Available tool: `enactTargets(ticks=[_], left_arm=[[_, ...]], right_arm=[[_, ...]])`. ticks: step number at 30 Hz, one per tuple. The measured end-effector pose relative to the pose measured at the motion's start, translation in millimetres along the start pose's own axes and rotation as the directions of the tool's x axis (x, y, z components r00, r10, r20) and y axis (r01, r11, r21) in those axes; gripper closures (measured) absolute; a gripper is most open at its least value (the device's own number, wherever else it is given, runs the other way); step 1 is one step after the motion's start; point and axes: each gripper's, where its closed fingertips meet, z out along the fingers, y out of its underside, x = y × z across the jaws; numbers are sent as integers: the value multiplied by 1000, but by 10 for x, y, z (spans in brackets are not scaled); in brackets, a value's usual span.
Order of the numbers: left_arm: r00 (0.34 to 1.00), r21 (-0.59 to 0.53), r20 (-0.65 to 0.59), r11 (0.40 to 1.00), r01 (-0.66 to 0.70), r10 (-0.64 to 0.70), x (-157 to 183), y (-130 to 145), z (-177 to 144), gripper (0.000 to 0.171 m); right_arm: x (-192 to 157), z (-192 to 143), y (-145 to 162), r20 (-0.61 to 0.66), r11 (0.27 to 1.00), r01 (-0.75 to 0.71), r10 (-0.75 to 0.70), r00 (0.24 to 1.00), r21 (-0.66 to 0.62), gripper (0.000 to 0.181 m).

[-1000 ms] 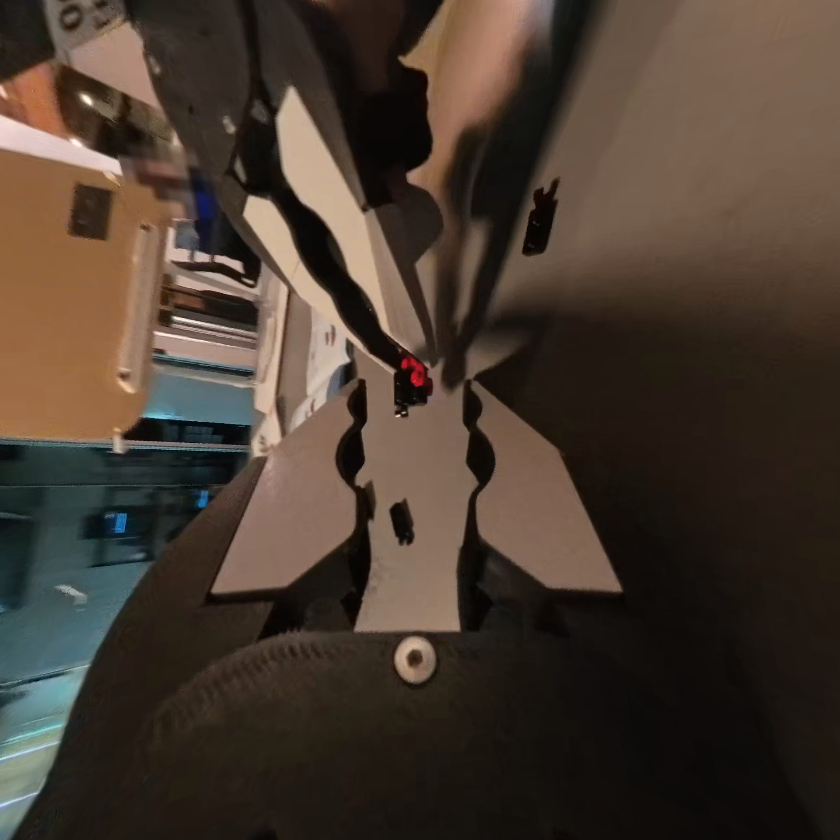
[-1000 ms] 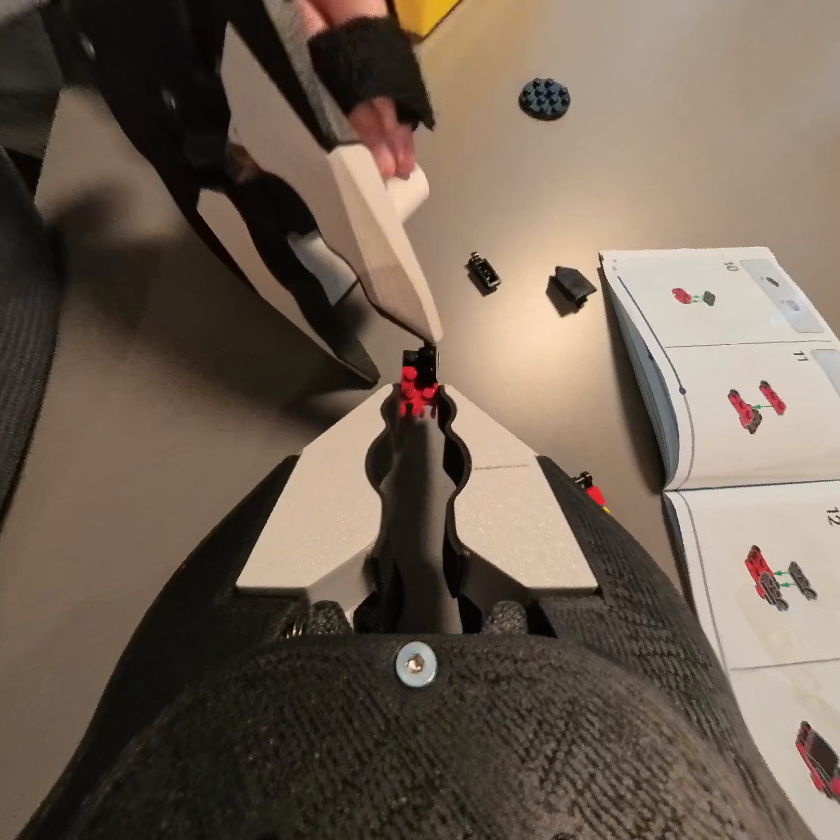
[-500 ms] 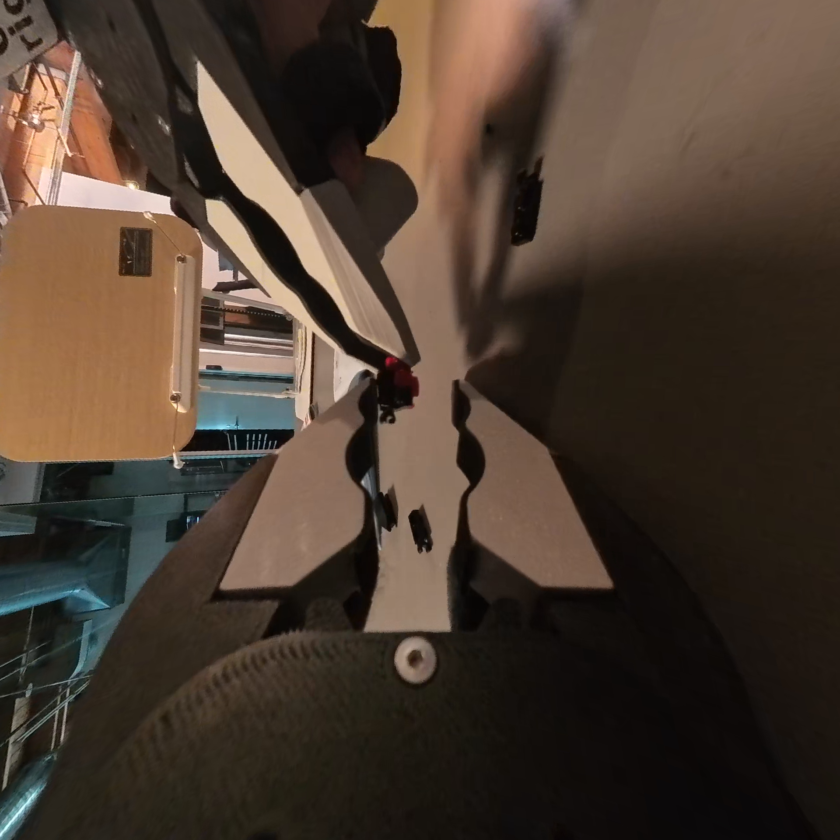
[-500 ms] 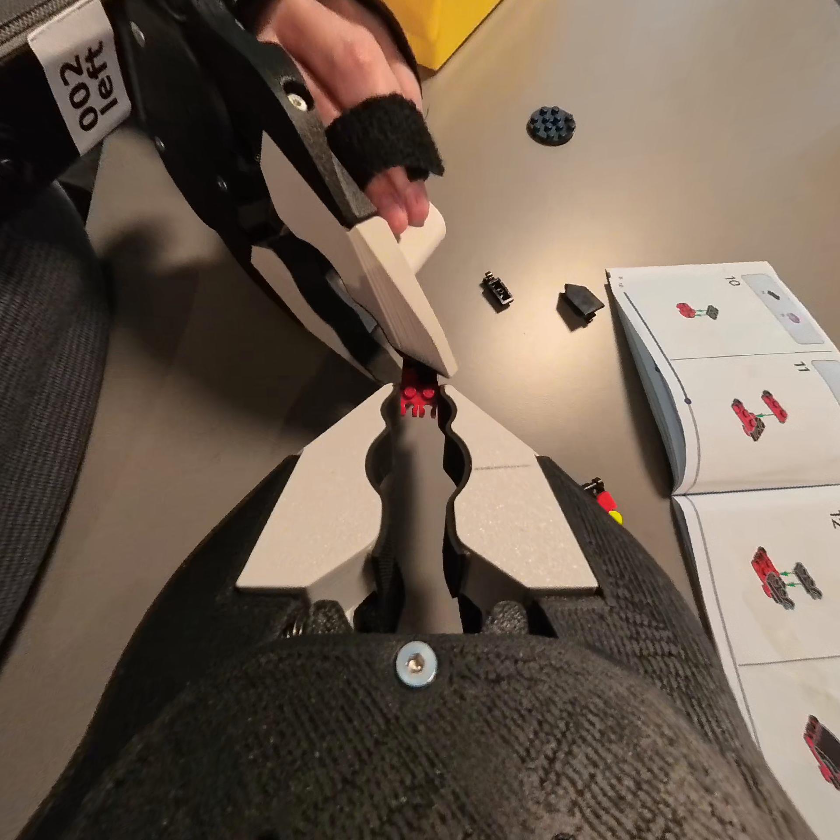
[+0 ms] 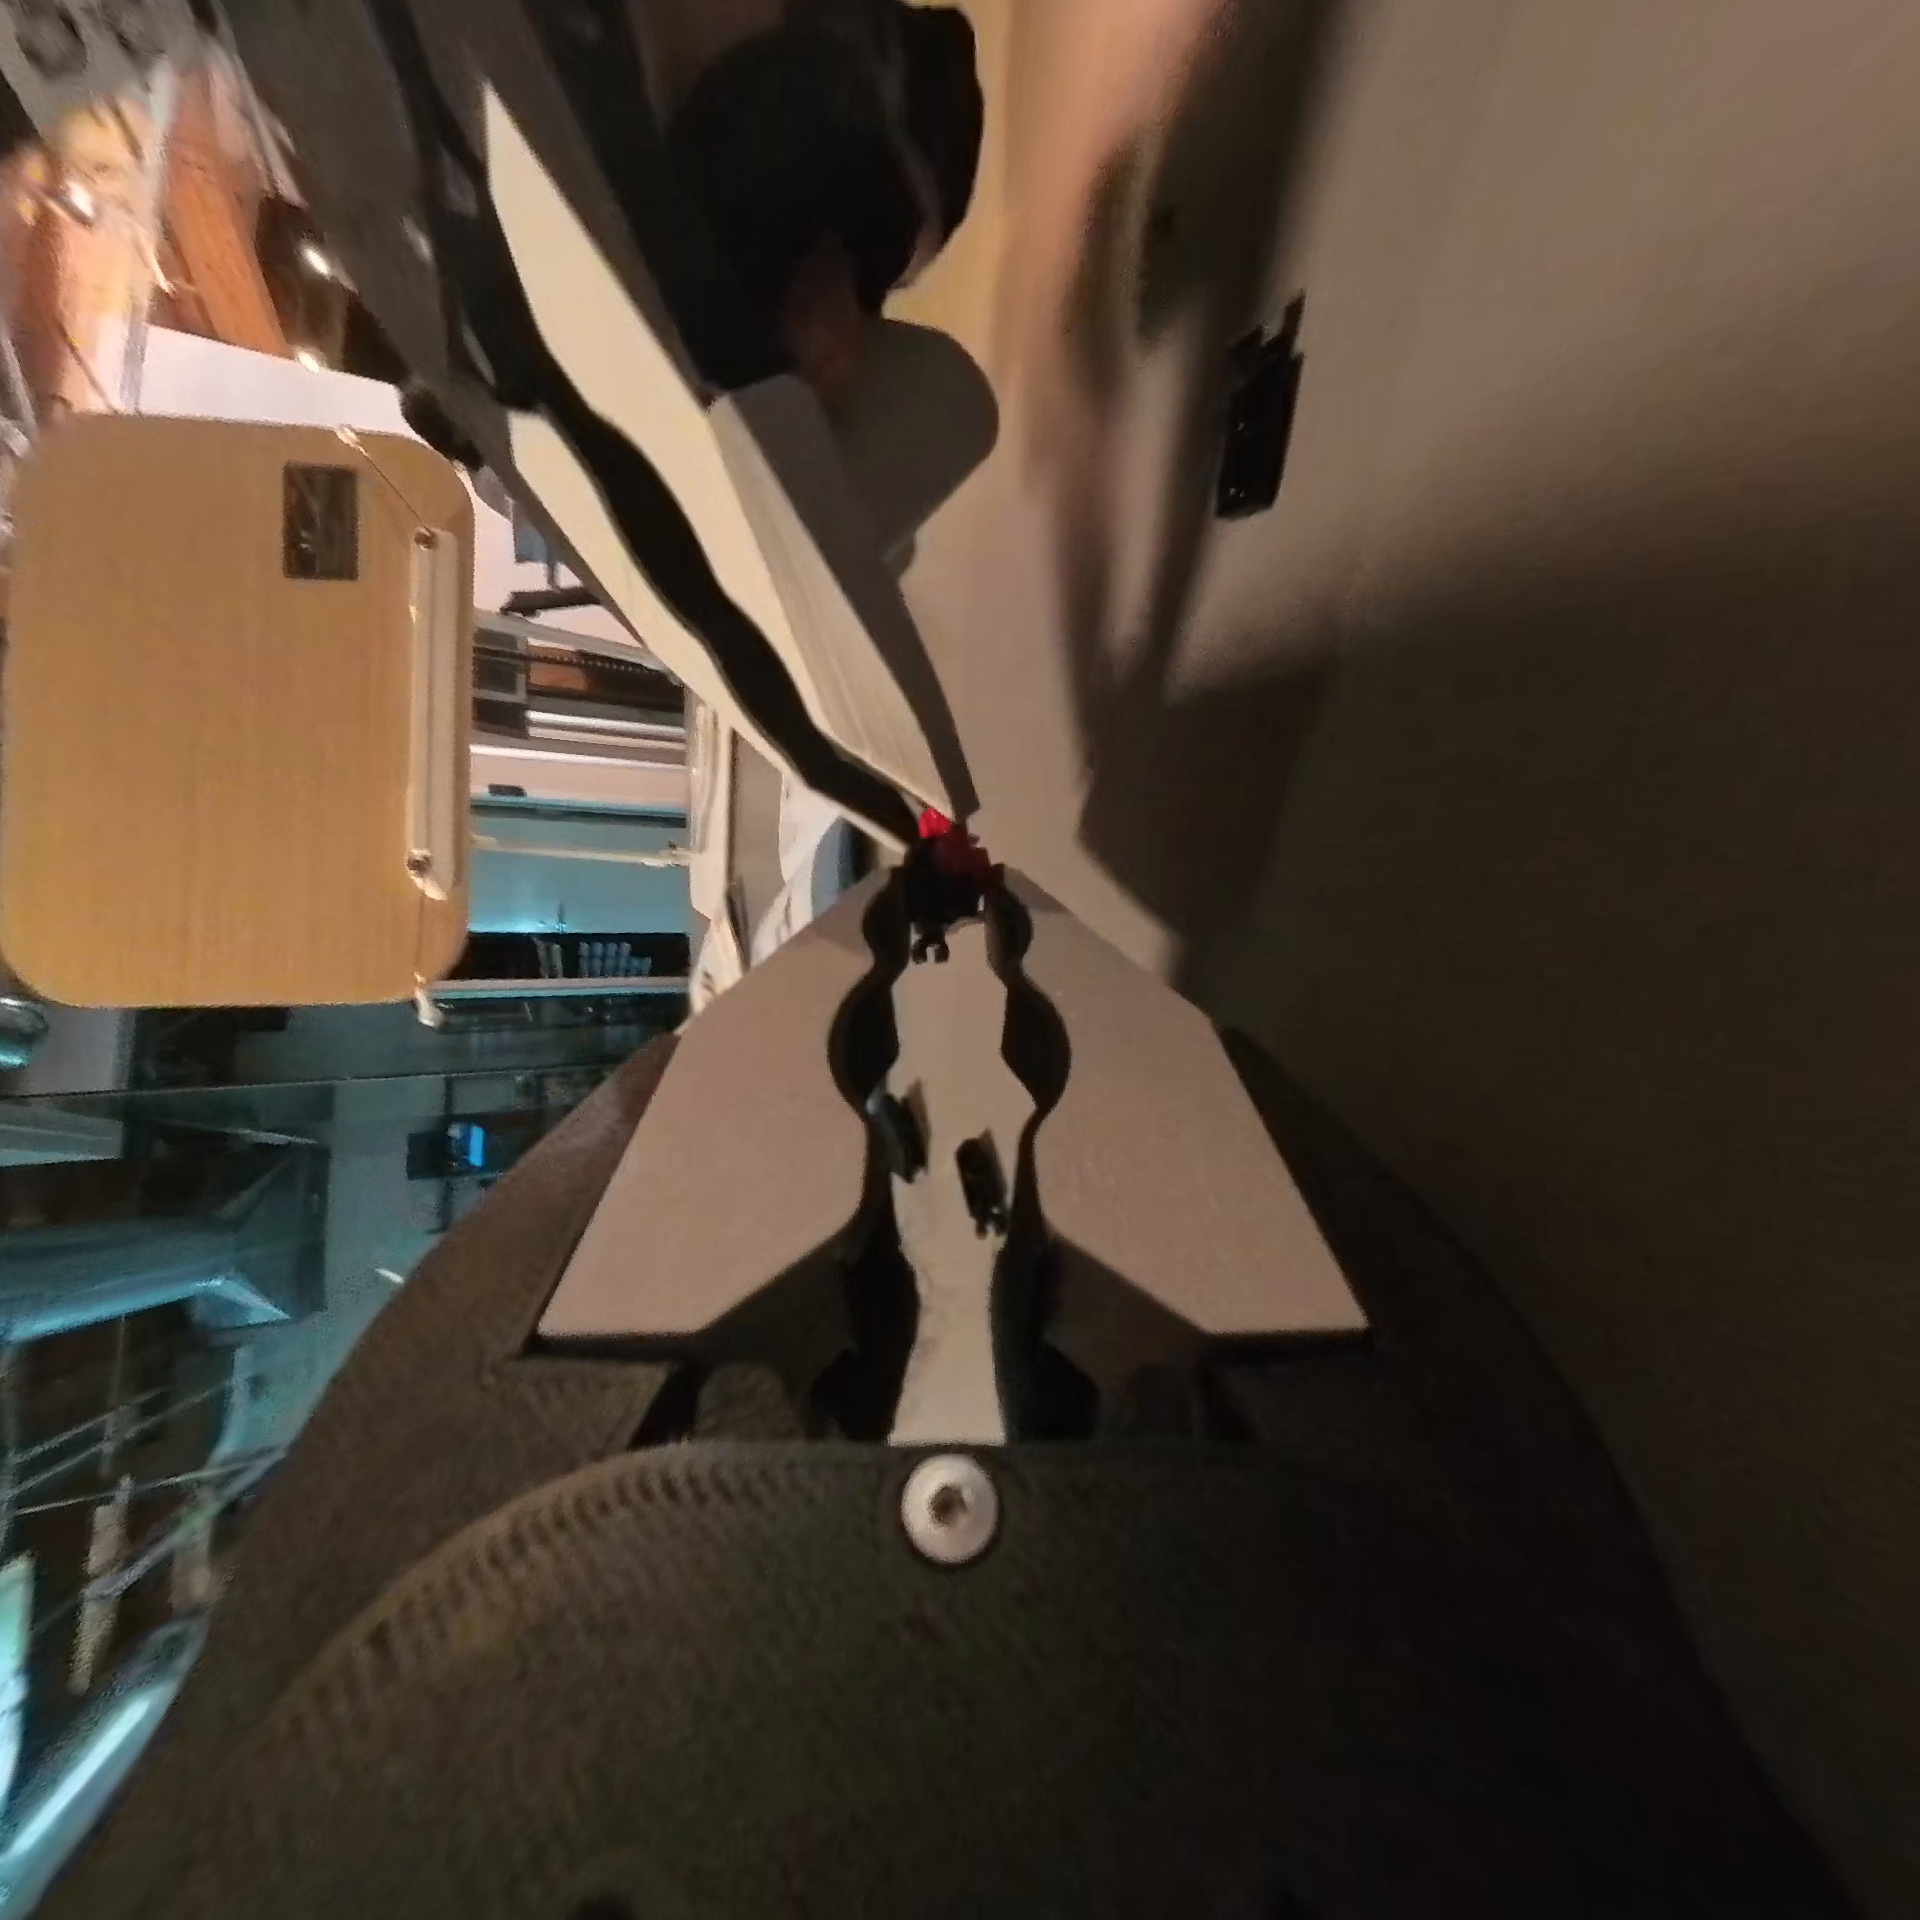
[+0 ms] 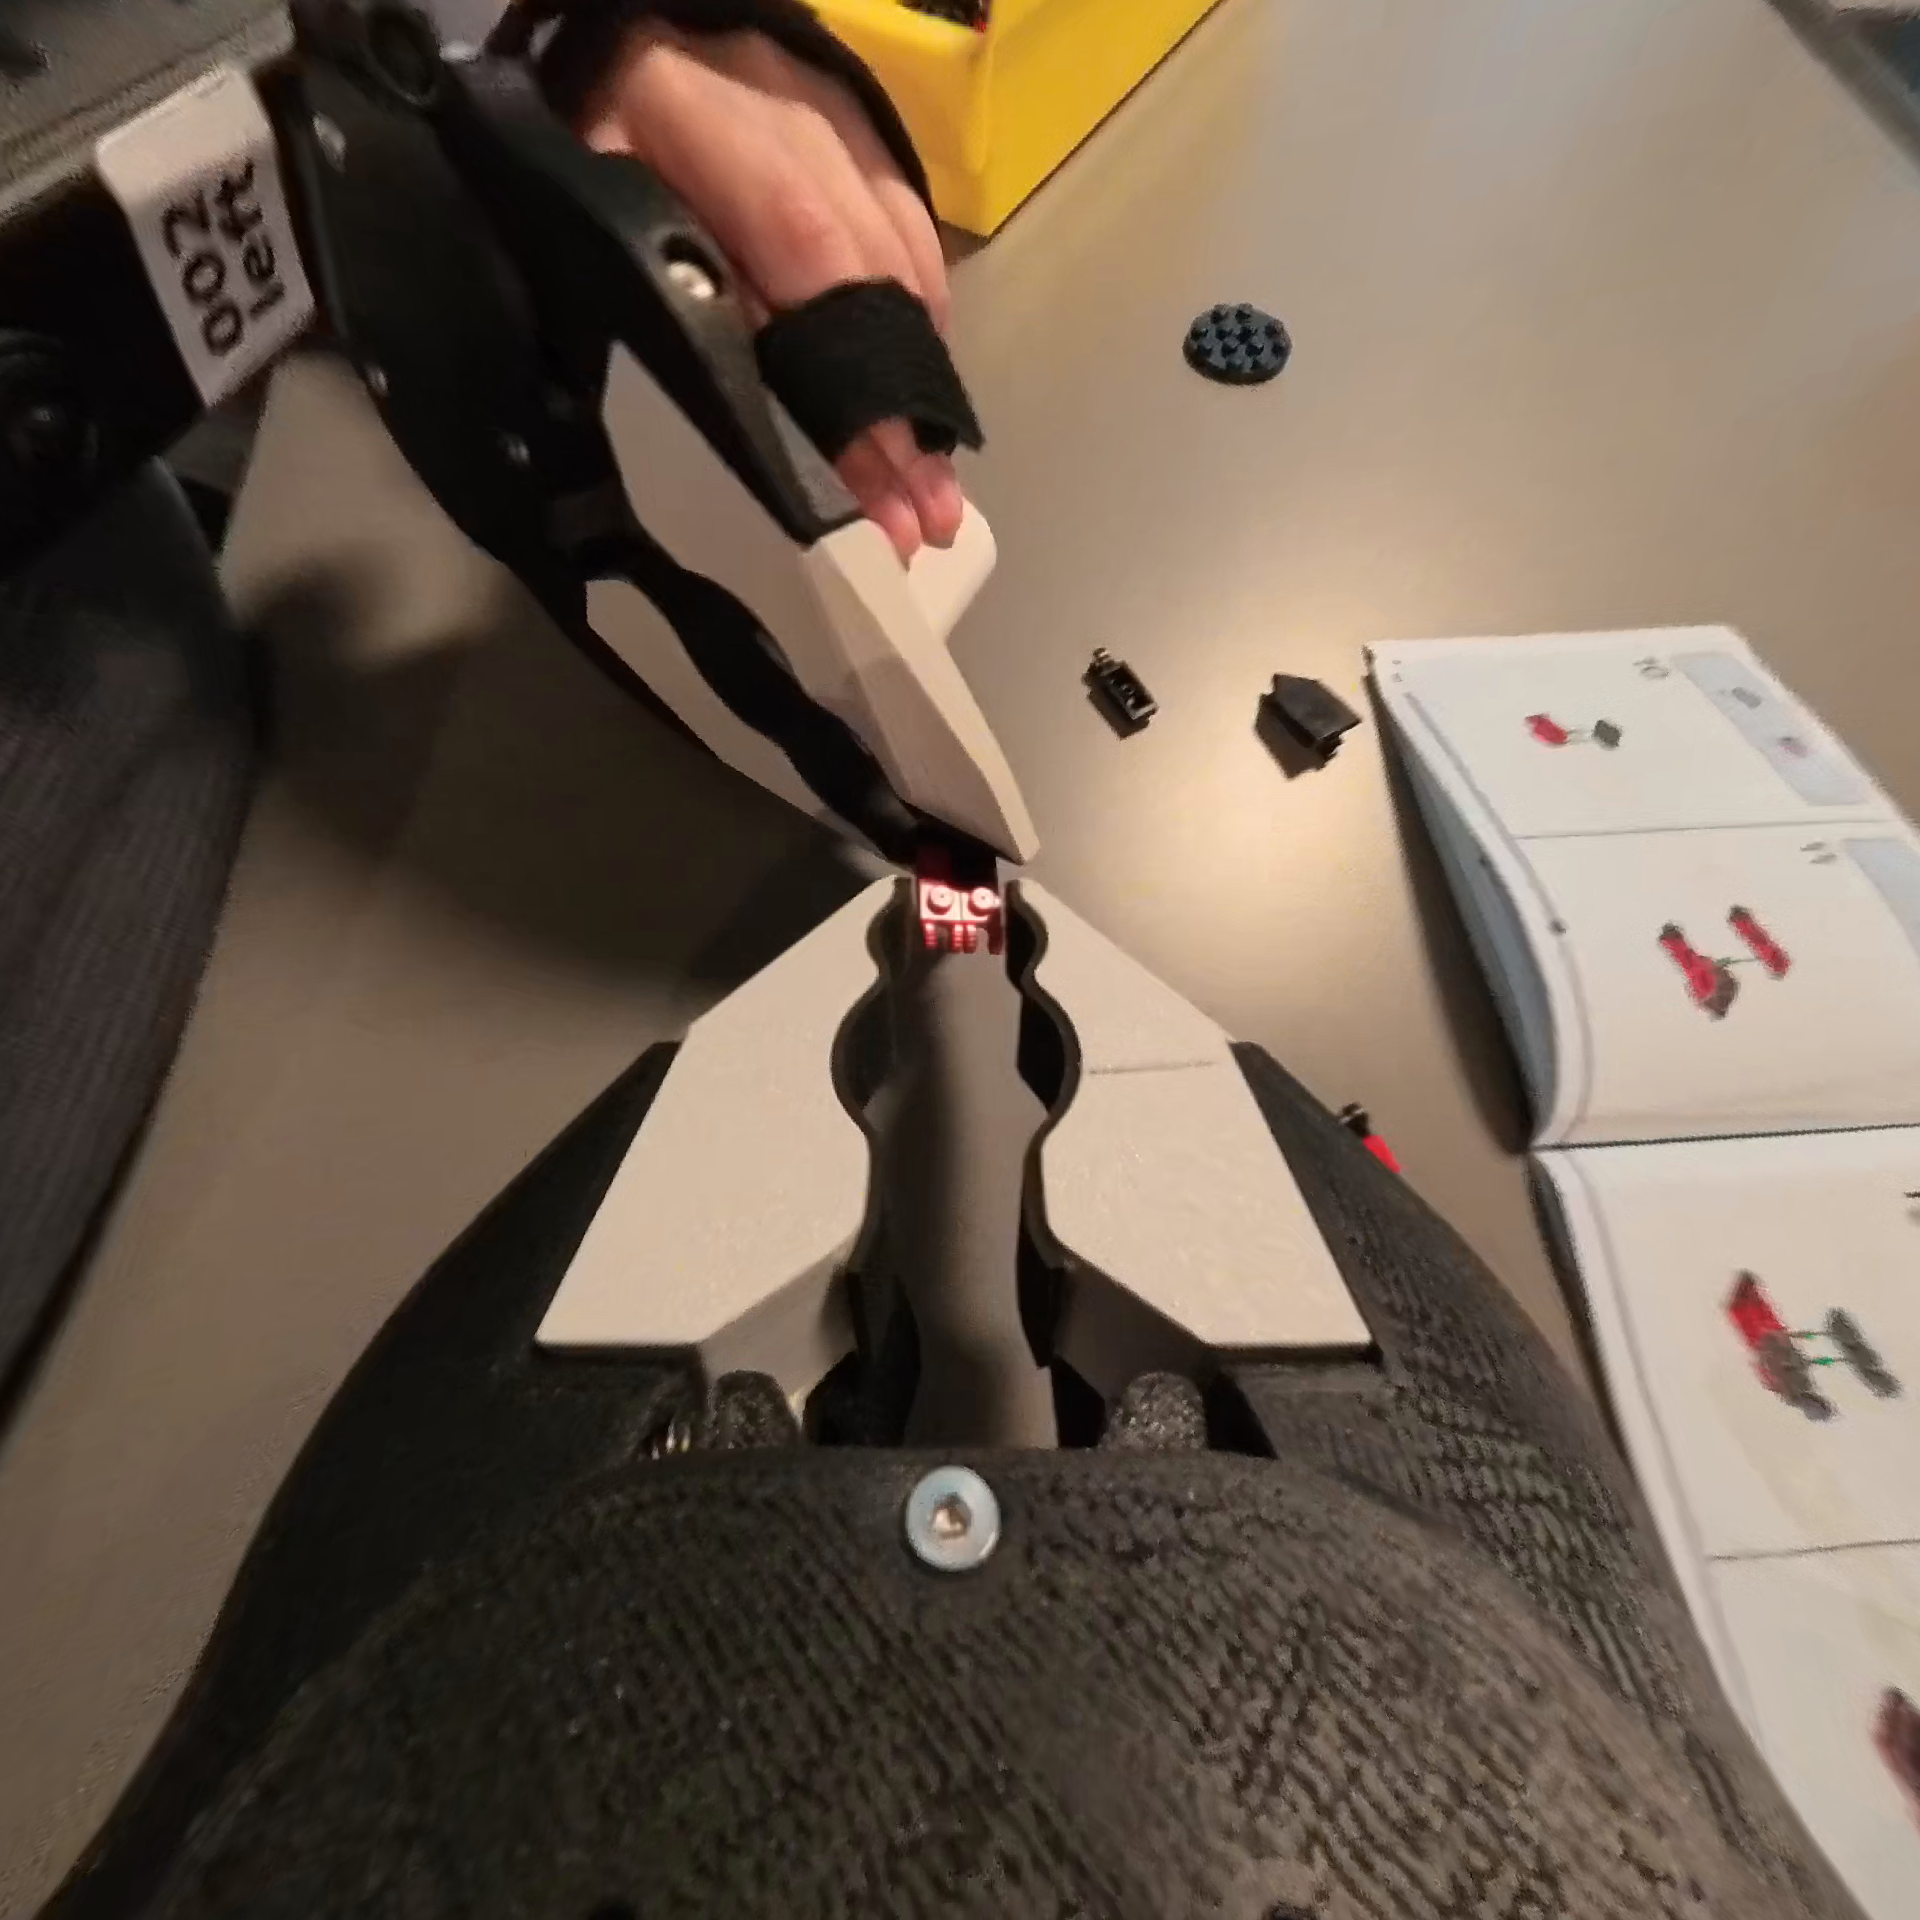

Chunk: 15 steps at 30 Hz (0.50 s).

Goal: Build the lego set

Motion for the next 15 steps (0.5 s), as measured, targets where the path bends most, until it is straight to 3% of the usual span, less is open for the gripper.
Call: enactTargets(ticks=[3, 7, 11, 15], left_arm=[[988, -12, -76, 991, 131, -131, 48, 45, 29, 158], [884, 19, -221, 904, 427, -413, 35, -9, 9, 158], [768, 34, -325, 805, 592, -552, 21, -55, -28, 158], [728, 33, -375, 776, 630, -574, 51, -92, -50, 158]], right_arm=[[55, -43, 11, -97, 979, 205, -206, 974, -14, 150], [36, -59, 7, -193, 874, 478, -485, 853, -86, 157], [7, -11, 17, -215, 811, 567, -585, 782, -143, 165], [20, -5, 32, -226, 801, 580, -599, 768, -150, 173]])
